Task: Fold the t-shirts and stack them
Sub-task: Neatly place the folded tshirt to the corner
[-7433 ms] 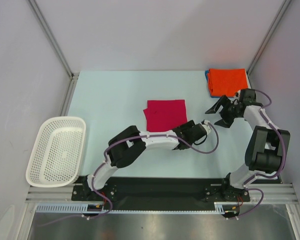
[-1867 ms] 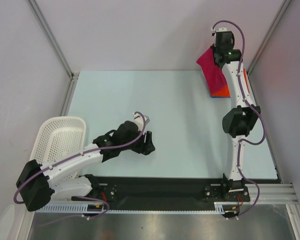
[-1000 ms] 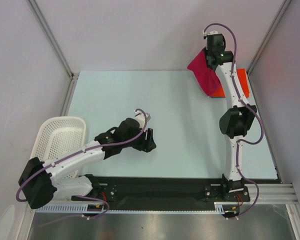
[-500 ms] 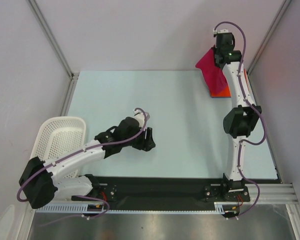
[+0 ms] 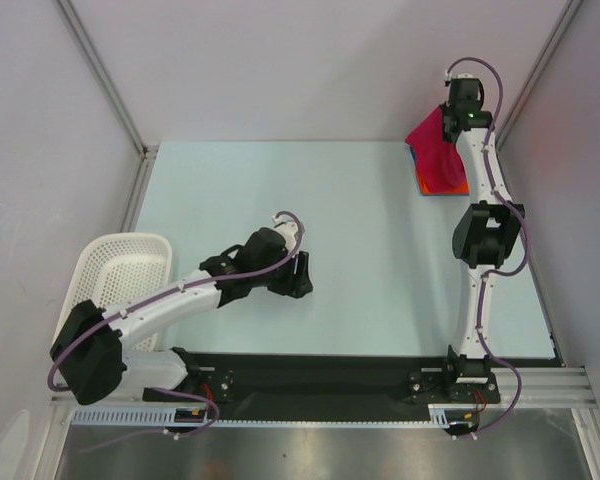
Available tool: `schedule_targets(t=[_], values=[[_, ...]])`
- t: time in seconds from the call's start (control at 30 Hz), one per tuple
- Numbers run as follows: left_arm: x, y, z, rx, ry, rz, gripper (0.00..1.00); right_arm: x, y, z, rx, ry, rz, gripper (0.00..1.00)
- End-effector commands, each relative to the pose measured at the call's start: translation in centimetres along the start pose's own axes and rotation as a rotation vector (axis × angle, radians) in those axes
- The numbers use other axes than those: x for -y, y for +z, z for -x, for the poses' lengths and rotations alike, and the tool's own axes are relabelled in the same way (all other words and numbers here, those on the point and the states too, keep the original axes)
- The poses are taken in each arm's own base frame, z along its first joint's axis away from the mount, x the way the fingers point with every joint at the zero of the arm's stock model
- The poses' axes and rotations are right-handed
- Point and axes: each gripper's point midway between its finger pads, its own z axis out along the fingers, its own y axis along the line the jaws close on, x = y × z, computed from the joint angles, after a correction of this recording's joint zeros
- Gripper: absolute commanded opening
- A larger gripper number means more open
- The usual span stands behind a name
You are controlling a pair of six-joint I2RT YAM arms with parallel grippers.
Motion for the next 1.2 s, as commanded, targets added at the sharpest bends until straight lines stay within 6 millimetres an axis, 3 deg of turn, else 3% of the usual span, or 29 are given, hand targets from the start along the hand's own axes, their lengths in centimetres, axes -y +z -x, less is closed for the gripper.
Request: schedule_targets(t=[0.0, 0.27, 0.6, 0.7, 0.73, 0.83, 0.93, 1.03, 1.07, 1.13, 1.17], values=[[0.7, -0.2, 1.9, 0.031, 0.018, -0.025, 0.62, 2.2, 1.2, 2.3, 0.094, 0.049, -0.020, 0.00], [0.3, 0.9, 1.6, -0.015, 0.009, -0.001, 0.62, 3.9, 6.8, -1.1, 0.061, 0.077, -0.035, 0.00], [-0.6, 1.3, 0.7, -0.077, -0.002, 0.053, 0.62, 6.3, 12.4, -4.4, 0.066, 0.078, -0.119, 0.00], [-0.8, 1.0, 0.5, -0.084, -0.007, 0.063, 0.61, 8.2, 13.0, -4.8, 0.075, 0.099, -0.188, 0.26], [-0.8, 1.0, 0.5, -0.088, -0.007, 0.069, 0.61, 8.7, 13.1, -4.8, 0.078, 0.099, -0.208, 0.54], [-0.7, 0.8, 0.8, -0.081, -0.013, 0.071, 0.61, 10.4, 12.1, -3.0, 0.128, 0.107, -0.274, 0.78], [-0.4, 0.4, 1.3, -0.067, -0.018, 0.064, 0.61, 11.8, 9.6, 0.0, 0.188, 0.135, -0.331, 0.83], [0.0, -0.2, 2.2, -0.041, -0.016, 0.054, 0.61, 12.4, 7.2, 1.6, 0.211, 0.158, -0.391, 0.84], [0.3, -0.5, 2.6, -0.028, -0.016, 0.049, 0.61, 13.2, 5.2, 2.6, 0.226, 0.173, -0.434, 0.85], [0.6, -1.1, 3.4, 0.001, -0.014, 0.038, 0.61, 12.3, 3.8, 3.0, 0.214, 0.179, -0.419, 0.86], [0.8, -1.4, 3.8, 0.016, -0.011, 0.032, 0.62, 12.5, 1.8, 4.4, 0.242, 0.191, -0.414, 0.86]])
